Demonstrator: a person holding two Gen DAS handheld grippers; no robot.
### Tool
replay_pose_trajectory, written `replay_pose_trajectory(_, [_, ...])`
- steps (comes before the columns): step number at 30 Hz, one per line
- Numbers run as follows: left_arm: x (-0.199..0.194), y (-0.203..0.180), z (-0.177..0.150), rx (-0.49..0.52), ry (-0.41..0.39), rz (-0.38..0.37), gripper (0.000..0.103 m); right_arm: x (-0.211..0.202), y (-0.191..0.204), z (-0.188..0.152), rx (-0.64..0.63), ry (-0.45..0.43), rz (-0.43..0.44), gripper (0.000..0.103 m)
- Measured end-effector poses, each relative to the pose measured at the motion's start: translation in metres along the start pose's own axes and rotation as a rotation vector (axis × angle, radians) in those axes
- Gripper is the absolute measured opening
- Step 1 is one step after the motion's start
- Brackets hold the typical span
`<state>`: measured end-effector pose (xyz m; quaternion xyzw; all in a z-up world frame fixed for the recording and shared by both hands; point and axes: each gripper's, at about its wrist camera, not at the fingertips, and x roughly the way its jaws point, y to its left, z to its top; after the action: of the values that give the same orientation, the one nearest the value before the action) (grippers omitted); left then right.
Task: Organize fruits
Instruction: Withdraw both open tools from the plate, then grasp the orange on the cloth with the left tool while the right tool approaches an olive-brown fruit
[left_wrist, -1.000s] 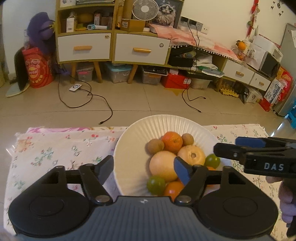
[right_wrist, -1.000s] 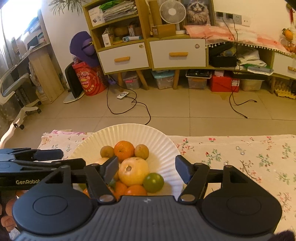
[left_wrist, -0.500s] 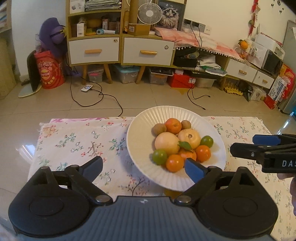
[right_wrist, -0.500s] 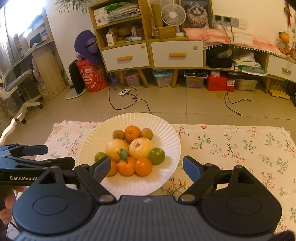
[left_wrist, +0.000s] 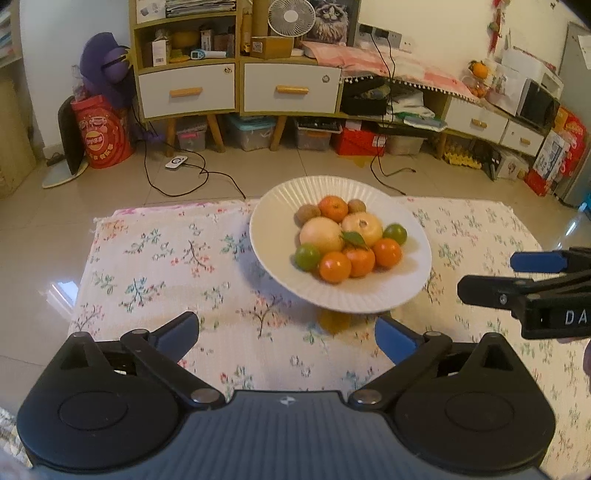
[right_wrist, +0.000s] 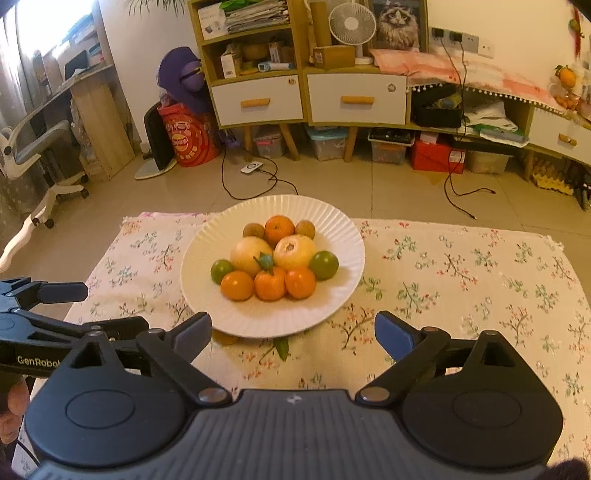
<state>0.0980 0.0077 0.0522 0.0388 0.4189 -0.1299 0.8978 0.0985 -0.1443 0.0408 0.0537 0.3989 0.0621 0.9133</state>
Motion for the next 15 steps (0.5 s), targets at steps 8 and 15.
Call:
replay_pose_trajectory(8, [-0.004, -0.009, -0.020, 0.017, 0.031, 0.008, 0.086, -0.005, 0.000, -0.012, 0.006, 0.023, -0.021, 0.096])
replay_pose_trajectory(15, [0.001, -0.014, -0.036, 0.015, 0.063, -0.007, 0.086, -0.001, -0.002, -0.025, 0.010, 0.068, -0.058, 0.097])
